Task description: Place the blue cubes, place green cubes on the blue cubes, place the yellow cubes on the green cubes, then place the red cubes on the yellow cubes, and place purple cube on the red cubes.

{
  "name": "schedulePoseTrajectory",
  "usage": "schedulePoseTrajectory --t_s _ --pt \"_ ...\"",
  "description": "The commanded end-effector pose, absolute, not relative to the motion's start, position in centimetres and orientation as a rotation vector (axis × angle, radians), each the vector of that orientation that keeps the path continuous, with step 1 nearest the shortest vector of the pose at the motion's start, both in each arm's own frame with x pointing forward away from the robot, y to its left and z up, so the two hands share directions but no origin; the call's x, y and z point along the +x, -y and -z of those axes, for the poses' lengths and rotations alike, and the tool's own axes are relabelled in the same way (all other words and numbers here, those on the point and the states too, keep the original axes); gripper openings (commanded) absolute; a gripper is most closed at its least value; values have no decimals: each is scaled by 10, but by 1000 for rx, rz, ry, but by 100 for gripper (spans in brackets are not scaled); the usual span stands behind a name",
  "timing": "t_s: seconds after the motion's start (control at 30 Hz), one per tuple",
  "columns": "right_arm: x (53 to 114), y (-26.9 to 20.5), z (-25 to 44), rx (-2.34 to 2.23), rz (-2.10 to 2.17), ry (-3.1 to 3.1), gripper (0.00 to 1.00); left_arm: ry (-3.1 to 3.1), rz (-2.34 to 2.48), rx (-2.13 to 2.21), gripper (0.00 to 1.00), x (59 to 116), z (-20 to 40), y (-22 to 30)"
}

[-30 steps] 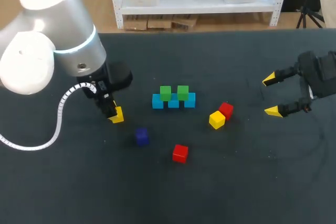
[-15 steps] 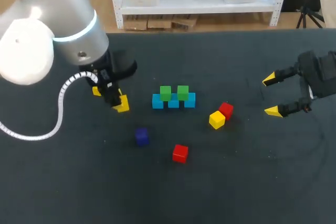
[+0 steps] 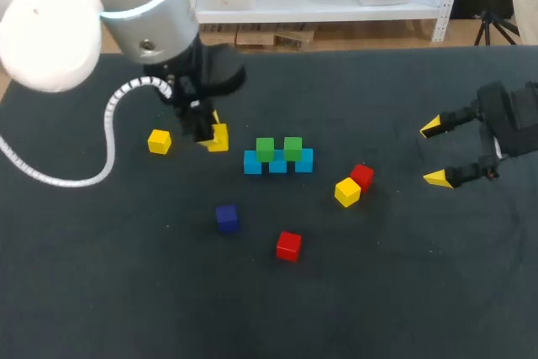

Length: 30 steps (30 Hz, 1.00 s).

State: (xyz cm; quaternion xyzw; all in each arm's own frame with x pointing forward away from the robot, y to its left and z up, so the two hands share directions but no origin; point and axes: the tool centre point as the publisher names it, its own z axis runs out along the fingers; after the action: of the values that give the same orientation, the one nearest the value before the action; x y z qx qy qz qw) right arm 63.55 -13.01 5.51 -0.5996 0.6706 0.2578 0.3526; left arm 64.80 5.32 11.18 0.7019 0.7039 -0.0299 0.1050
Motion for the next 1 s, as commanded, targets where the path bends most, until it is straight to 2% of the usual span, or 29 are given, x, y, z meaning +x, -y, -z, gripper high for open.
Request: schedulePoseTrajectory --t_s 0.03,0.53,1.0 --pt "636 130 -55 -1550 -668 -1732 100 -2080 88 2095 0 658 -113 -42" --pt "636 130 -55 -1550 -668 -1732 100 -1999 131 2160 0 674 -105 7" --pt "636 130 -55 -1550 -668 -1732 100 -2031 206 2132 0 682 -94 29"
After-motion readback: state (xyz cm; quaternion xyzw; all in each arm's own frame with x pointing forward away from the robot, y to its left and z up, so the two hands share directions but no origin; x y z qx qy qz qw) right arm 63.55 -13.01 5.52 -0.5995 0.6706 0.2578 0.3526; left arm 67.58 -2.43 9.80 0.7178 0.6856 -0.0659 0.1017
